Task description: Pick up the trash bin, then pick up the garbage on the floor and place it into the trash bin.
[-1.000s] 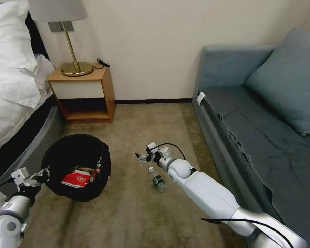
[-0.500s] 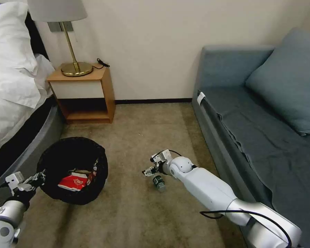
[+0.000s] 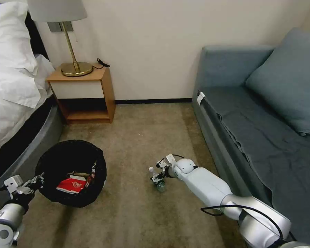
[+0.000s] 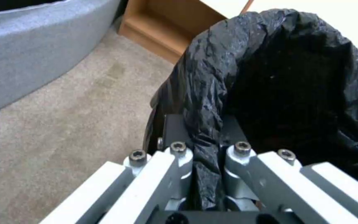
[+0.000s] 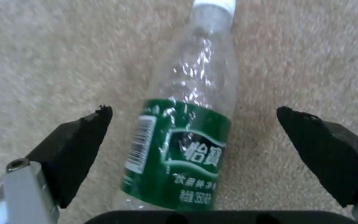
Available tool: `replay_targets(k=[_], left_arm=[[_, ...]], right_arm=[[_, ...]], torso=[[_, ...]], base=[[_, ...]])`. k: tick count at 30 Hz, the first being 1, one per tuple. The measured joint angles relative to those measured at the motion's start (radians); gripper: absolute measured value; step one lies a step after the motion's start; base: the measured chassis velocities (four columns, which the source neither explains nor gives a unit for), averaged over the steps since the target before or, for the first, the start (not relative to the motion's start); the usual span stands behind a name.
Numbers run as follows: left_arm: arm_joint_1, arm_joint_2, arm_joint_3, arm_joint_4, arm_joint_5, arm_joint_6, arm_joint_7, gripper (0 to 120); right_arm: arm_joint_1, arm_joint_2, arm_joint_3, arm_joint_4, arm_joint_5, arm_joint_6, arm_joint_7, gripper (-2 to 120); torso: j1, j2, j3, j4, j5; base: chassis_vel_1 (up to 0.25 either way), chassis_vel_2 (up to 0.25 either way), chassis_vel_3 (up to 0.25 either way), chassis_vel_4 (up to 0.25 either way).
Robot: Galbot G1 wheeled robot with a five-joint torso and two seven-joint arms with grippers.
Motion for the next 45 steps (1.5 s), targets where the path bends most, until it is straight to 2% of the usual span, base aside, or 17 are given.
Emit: replay_targets(k=[12,16,18,21,23,26,27,31,36,43,45], left_arm=[[0.003,0.006,-0.012,0.033,0.001,-0.016,0.017,4],[0.002,0.010,-0.018,0.042,-0.004,-0.016,0.021,4],[0.002,0.010,-0.018,0.043,-0.004,-0.017,0.021,4],[0.002,0.011,-0.018,0.044,-0.006,-0.017,0.023,4],[0.002,0.011,-0.018,0.044,-0.006,-0.017,0.023,4],[0.002,0.012,-0.017,0.044,-0.006,-0.017,0.024,4],[0.002,0.012,-0.017,0.044,-0.006,-0.017,0.024,4],[0.000,0.012,-0.011,0.042,-0.006,-0.017,0.024,4],[-0.002,0.013,0.004,0.039,-0.003,-0.015,0.021,4],[-0.012,0.011,0.035,0.025,-0.013,0.010,0.005,4],[-0.016,0.011,0.054,0.015,-0.022,0.028,-0.003,4]], right_arm=[[-0.015,0.046,0.012,-0.081,-0.070,0.054,-0.010,100],[-0.020,0.057,0.014,-0.093,-0.079,0.062,-0.009,83],[-0.020,0.058,0.015,-0.094,-0.080,0.062,-0.008,80],[-0.021,0.059,0.009,-0.097,-0.080,0.064,-0.006,65],[-0.021,0.059,0.009,-0.097,-0.080,0.064,-0.006,62],[-0.021,0.058,0.008,-0.097,-0.078,0.065,-0.004,47],[-0.021,0.058,0.008,-0.097,-0.078,0.065,-0.004,47],[-0.021,0.050,0.013,-0.087,-0.067,0.068,0.008,30],[-0.021,0.030,0.033,-0.047,-0.044,0.076,0.039,20],[0.006,-0.014,0.090,0.051,-0.011,0.101,0.075,20],[0.016,-0.037,0.124,0.123,0.011,0.124,0.107,20]], torso=[[0.000,0.000,0.000,0.0001,0.0000],[0.000,0.000,0.000,0.0002,0.0000],[0.000,0.000,0.000,0.0002,0.0000],[0.000,0.000,0.000,0.0001,0.0000],[0.000,0.000,0.000,0.0001,0.0000],[0.000,0.000,0.000,0.0001,0.0000],[0.000,0.000,0.000,0.0001,0.0000],[0.000,0.000,0.000,0.0002,0.0000],[0.000,0.000,0.000,0.0001,0.0000],[0.000,0.000,0.000,0.0001,0.0001],[0.000,0.000,0.000,-0.0001,0.0003]], base=[[0.000,0.000,0.000,0.000],[0.000,0.000,0.000,0.000],[0.000,0.000,0.000,0.000],[0.000,0.000,0.000,0.000],[0.000,0.000,0.000,0.000],[0.000,0.000,0.000,0.000],[0.000,0.000,0.000,0.000],[0.000,0.000,0.000,0.000],[0.000,0.000,0.000,0.000],[0.000,0.000,0.000,0.000],[0.000,0.000,0.000,0.000]])
